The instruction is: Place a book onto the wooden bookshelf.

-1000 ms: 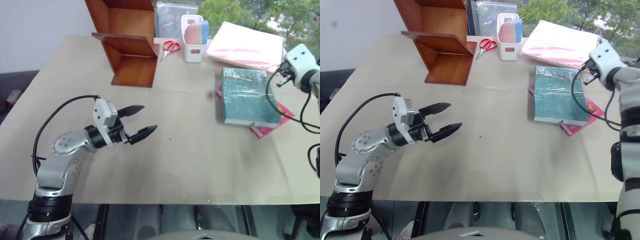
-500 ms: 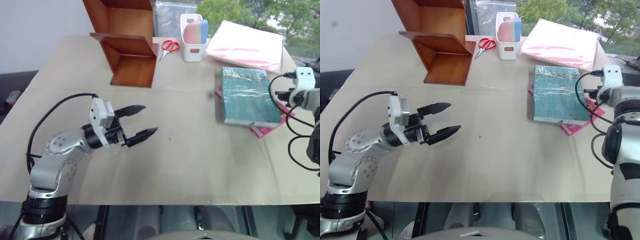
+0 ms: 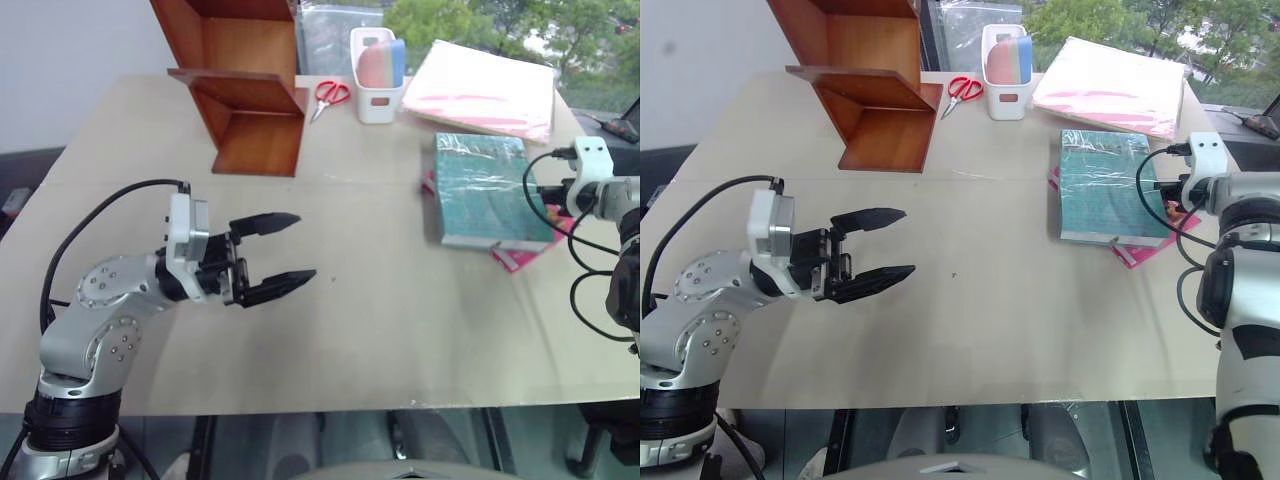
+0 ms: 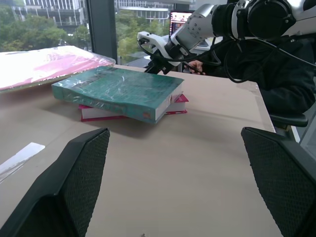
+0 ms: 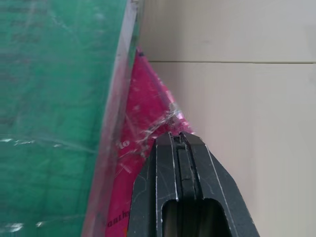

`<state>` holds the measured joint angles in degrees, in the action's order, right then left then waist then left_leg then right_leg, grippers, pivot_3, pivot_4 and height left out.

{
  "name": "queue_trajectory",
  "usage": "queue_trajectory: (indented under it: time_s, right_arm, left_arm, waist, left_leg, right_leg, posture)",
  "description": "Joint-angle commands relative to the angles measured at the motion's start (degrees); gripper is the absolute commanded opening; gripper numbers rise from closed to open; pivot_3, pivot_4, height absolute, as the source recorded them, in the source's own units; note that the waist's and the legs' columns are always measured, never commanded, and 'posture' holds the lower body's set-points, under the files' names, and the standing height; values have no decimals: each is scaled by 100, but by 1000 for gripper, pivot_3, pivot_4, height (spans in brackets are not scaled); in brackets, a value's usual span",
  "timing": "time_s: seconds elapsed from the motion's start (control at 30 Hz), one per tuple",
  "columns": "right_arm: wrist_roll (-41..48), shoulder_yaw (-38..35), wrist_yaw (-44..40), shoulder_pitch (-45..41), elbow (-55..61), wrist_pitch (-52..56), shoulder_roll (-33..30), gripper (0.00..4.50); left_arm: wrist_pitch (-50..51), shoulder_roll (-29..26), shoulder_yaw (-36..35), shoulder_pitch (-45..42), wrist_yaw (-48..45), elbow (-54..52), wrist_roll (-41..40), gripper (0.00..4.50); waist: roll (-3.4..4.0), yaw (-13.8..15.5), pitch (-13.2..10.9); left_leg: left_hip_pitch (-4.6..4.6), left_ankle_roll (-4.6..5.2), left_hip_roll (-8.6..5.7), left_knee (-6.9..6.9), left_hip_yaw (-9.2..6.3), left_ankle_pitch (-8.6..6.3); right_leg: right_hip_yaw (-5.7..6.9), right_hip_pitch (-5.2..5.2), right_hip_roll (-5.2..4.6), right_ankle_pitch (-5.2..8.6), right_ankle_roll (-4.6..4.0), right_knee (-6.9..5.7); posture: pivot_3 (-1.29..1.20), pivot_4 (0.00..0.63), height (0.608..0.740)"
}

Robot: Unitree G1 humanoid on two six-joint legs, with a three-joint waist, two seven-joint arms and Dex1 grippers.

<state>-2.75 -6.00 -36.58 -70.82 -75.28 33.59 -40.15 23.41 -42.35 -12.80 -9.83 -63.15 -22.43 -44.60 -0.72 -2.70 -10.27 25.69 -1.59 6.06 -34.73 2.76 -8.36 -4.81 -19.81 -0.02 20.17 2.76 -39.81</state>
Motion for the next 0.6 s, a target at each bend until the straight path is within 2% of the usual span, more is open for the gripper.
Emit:
queue_trajectory:
  time_s: [0.03, 0.5, 0.6]
  right_arm:
    - [23, 64, -406, 2, 11, 218, 167, 82]
    - [153, 204, -1249, 15, 540, 1052, 666, 82]
    - [222, 370, -1661, 129, 978, 1261, 836, 82]
  left_arm:
    - [-74, 8, -124, 20, 45, -160, -63, 4500]
    - [-107, 133, 5, -62, 93, -84, 28, 4500]
    - [-100, 151, 13, -81, 88, -74, 41, 4500]
  waist:
    - [-1, -7, 1]
    - [-11, -143, 7]
    - [-11, -144, 7]
  left_leg:
    - [0, 0, 0, 0, 0, 0]
    - [-5, 0, 3, -2, -2, 0]
    - [-6, 0, 4, -2, -1, 0]
  right_leg:
    - [0, 0, 0, 0, 0, -1]
    - [0, 3, 3, 0, 1, -7]
    - [-1, 2, 4, 0, 0, -8]
  posture:
    - [0, 150, 740]
    - [0, 150, 740]
    - [0, 150, 740]
